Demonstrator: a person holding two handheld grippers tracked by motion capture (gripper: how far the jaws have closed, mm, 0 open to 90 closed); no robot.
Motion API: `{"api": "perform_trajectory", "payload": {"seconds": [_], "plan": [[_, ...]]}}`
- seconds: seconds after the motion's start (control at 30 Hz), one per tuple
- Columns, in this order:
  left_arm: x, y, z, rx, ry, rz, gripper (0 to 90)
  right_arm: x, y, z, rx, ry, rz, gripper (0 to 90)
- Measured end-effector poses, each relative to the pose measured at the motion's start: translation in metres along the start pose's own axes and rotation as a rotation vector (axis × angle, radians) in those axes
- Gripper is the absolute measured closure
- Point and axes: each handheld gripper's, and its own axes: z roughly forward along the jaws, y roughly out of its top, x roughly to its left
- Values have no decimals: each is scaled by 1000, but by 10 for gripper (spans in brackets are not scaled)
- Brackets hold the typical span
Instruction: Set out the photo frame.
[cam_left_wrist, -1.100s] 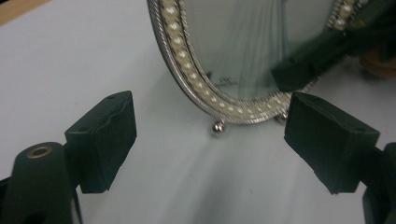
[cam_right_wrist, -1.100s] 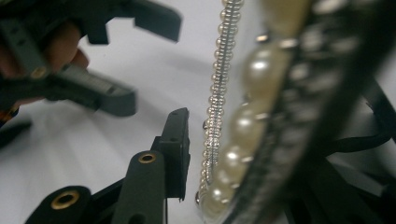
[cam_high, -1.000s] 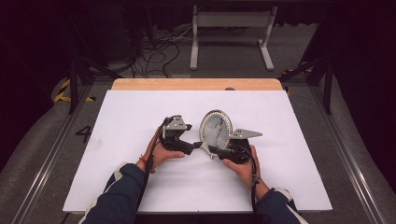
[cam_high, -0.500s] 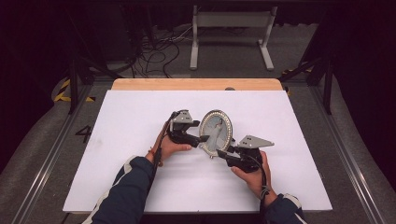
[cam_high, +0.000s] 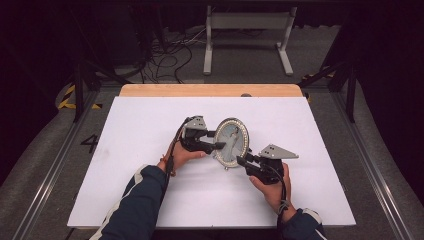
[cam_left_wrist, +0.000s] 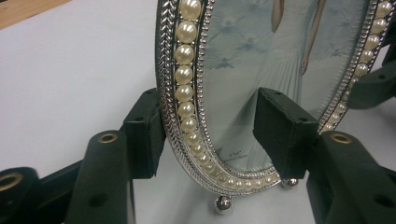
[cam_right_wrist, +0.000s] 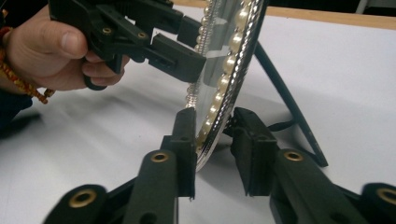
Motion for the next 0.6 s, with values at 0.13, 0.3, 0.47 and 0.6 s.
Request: {"api": "perform_trajectory", "payload": {"seconds": [0.13, 0.3, 0.47, 0.6], "plan": [[1, -1, -4, 14, 11, -19, 525, 0, 1, 1, -1, -2, 3, 728], [0, -6, -12, 22, 23, -29, 581, -2, 3, 5, -1, 0, 15, 729], [-6, -8, -20, 36, 58, -11, 600, -4, 4, 9, -4, -5, 27, 723], [-9, -9, -23, 43, 67, -8, 600, -5, 5, 10, -8, -7, 33, 719]]}}
